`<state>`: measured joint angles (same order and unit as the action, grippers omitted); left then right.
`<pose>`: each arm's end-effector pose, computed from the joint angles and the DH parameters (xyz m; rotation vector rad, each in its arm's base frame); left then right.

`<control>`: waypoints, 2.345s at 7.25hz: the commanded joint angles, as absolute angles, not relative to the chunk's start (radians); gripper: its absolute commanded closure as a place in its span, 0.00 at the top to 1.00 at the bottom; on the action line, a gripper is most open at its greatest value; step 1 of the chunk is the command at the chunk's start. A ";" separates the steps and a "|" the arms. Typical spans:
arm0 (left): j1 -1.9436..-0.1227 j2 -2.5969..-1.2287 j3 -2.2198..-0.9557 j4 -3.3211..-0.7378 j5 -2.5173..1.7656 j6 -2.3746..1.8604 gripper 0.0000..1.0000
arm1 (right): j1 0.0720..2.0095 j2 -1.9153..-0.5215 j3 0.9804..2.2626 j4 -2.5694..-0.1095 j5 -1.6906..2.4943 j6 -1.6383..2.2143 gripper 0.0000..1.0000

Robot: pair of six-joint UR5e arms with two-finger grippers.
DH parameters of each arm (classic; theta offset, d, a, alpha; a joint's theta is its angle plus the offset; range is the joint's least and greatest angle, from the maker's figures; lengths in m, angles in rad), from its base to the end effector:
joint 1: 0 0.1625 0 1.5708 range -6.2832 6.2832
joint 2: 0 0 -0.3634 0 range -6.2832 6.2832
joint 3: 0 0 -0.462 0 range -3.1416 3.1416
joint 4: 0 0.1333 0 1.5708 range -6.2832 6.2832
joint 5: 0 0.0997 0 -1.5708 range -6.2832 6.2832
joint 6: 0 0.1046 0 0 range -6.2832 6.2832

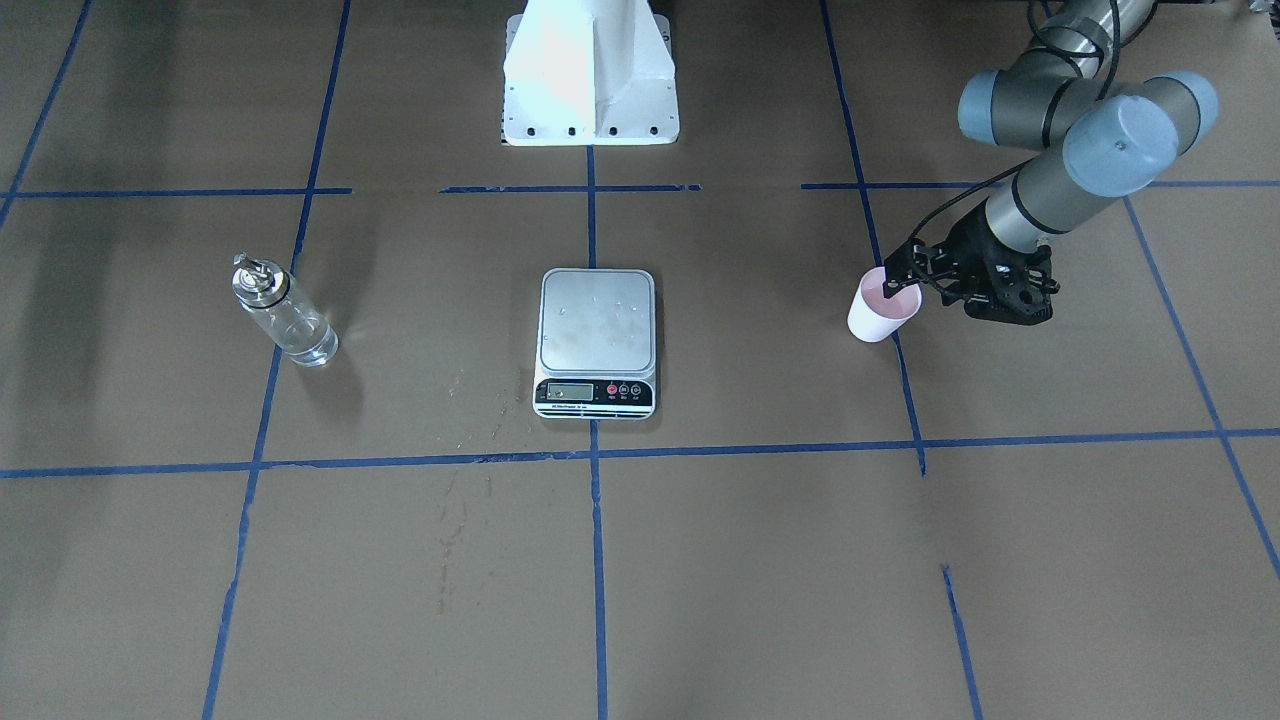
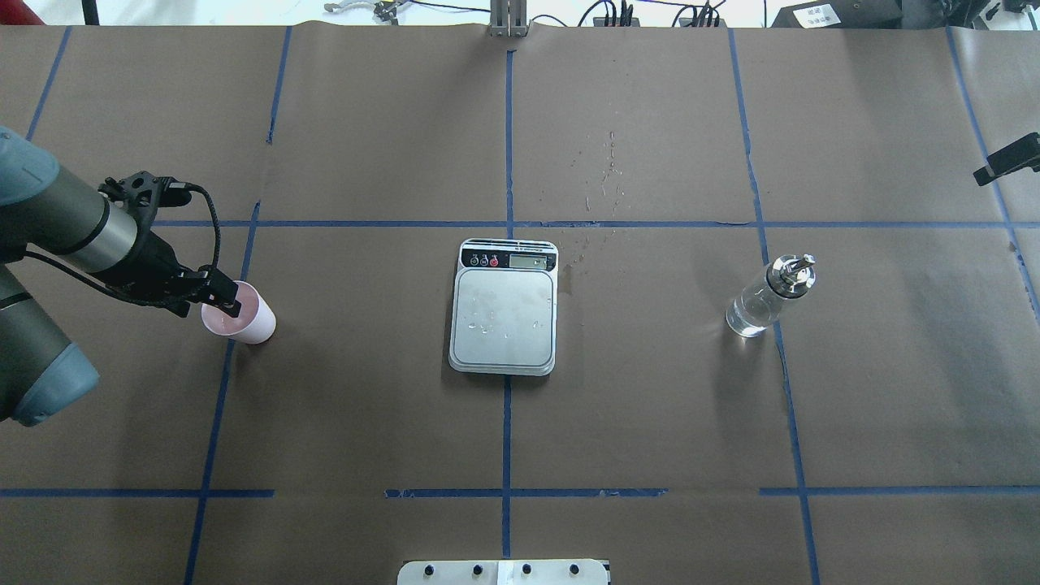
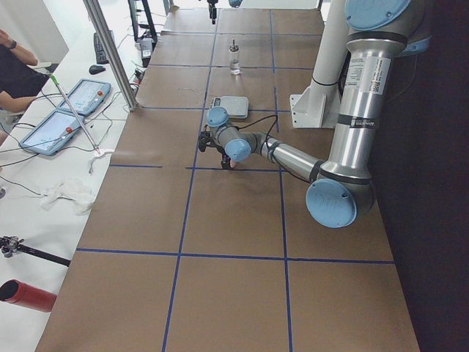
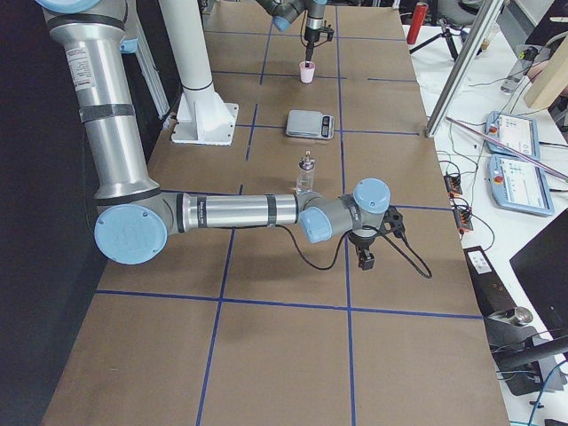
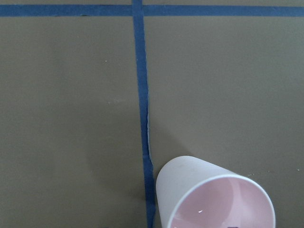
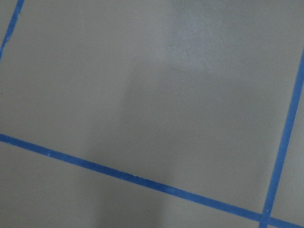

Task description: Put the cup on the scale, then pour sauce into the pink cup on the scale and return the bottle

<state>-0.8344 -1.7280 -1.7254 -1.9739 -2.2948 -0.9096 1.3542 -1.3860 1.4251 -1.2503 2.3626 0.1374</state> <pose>0.3712 -0.5048 0.3735 -0.0431 0.9690 0.0992 -0.0817 -0.6451 0.5354 0.1976 -0.8318 -0.2167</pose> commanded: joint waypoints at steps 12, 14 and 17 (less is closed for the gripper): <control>-0.594 -2.273 -1.678 -1.695 -2.062 -1.436 0.00 | 1.336 -1.396 1.428 -1.241 2.454 0.189 1.00; -0.591 -2.279 -1.678 -1.706 -2.060 -1.433 0.00 | 1.336 -1.396 1.430 -1.241 2.454 0.187 1.00; -0.589 -2.321 -1.585 -1.778 -2.060 -1.428 0.00 | 1.335 -1.396 1.428 -1.229 2.454 0.187 1.00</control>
<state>-0.5897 -2.3005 -1.6307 -1.7399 -2.0604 -1.4289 1.3355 -1.3959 1.4297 -1.2312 2.4544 0.1878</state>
